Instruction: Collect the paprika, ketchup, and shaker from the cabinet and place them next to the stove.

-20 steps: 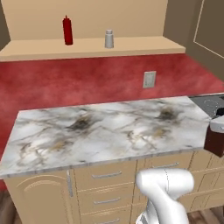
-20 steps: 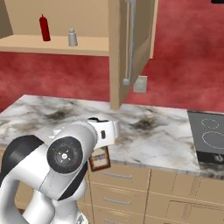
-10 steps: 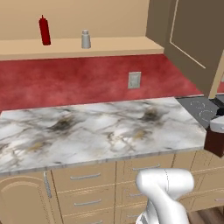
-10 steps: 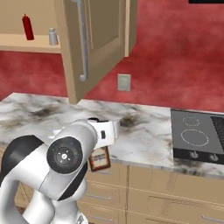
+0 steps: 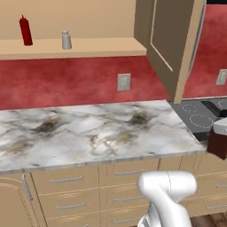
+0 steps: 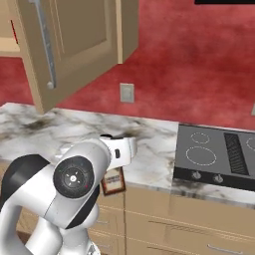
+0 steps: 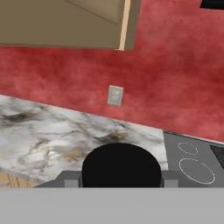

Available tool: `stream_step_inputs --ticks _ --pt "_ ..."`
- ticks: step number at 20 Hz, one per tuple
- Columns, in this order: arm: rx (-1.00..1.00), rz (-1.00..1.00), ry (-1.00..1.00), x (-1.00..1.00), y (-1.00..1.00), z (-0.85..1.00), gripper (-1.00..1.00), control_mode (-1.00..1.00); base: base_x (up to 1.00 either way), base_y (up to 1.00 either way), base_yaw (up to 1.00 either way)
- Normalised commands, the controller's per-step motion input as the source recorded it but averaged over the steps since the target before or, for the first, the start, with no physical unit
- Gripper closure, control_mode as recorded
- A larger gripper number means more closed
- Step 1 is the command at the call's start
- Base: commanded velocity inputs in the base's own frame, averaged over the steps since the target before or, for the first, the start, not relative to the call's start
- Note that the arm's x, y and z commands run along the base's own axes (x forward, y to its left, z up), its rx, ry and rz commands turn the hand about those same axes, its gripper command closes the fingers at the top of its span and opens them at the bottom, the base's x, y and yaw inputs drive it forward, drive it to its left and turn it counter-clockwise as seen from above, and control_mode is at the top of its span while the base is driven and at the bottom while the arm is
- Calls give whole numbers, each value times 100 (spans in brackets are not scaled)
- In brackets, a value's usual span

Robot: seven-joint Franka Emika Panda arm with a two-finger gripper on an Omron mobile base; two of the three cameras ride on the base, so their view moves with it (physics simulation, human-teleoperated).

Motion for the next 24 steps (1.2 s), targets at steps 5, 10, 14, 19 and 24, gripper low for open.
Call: stream_step_inputs --ticks 5,10,14,19,24 --pt "0 0 0 0 0 0 100 100 20 -50 15" --pt "0 0 0 0 0 0 100 100 27 -44 15" --pt "0 0 0 0 0 0 100 100 41 -35 11" --pt "0 0 0 0 0 0 100 100 53 -26 4" --pt "0 0 0 0 0 0 100 100 52 -17 0"
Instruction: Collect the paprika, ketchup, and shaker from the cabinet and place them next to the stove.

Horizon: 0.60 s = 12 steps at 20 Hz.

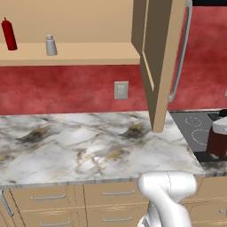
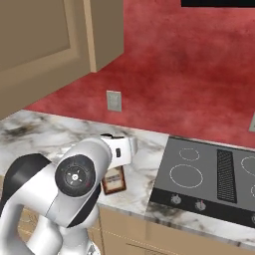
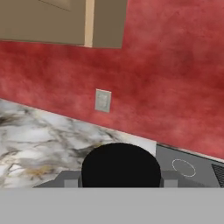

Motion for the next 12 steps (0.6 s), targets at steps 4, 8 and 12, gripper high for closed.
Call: stream_step_inputs --ticks 4,8,12 --pt "1 1 0 36 -23 -8 100 -100 12 -5 0" --pt "2 7 0 59 -35 -18 100 -100 0 0 0" --pt "0 12 0 68 -24 -24 100 -100 0 0 0"
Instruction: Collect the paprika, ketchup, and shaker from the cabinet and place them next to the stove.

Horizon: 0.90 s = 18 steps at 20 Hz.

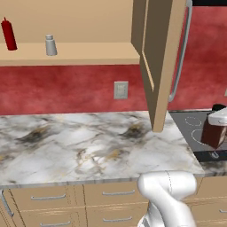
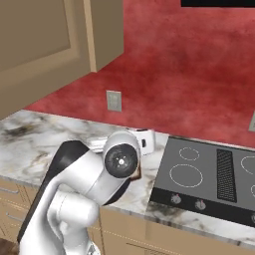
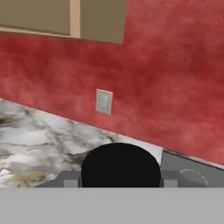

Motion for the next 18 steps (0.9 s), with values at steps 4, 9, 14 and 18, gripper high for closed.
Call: stream_step_inputs --ticks 4,9,14,18 --pt "2 16 0 68 -13 -28 100 -100 0 0 0" --pt "1 15 0 62 -1 -42 100 -100 0 0 0" --pt "0 16 0 67 1 -49 100 -100 0 0 0" --pt "0 17 -1 65 0 -48 100 -100 0 0 0"
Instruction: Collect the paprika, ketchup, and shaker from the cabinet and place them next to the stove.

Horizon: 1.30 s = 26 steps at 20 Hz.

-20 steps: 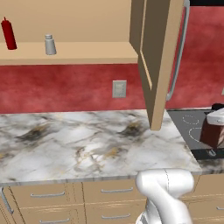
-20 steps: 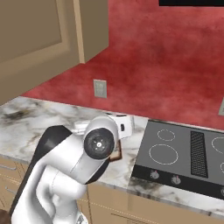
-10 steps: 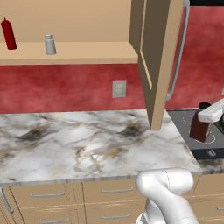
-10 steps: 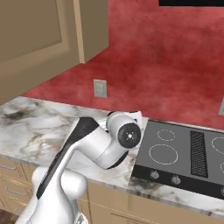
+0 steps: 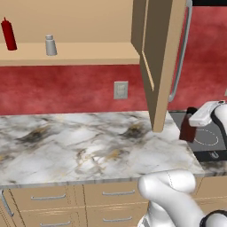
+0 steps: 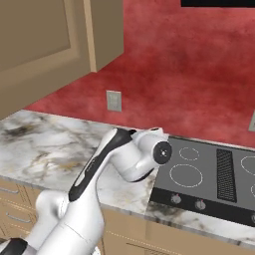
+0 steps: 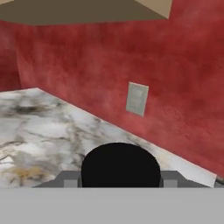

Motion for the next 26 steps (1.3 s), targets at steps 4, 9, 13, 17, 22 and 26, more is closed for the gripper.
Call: stream_step_inputs --ticks 4,9,13,17,22,26 --pt "0 12 -2 37 0 -28 100 -100 0 0 0" --pt "0 13 -1 35 0 -21 100 -100 0 0 0" --pt "0 11 4 60 0 -16 100 -100 0 0 0" --pt "0 10 2 71 0 -12 100 -100 0 0 0" --pt "0 9 0 57 0 -22 100 -100 0 0 0" --pt "0 8 0 26 0 -33 100 -100 0 0 0"
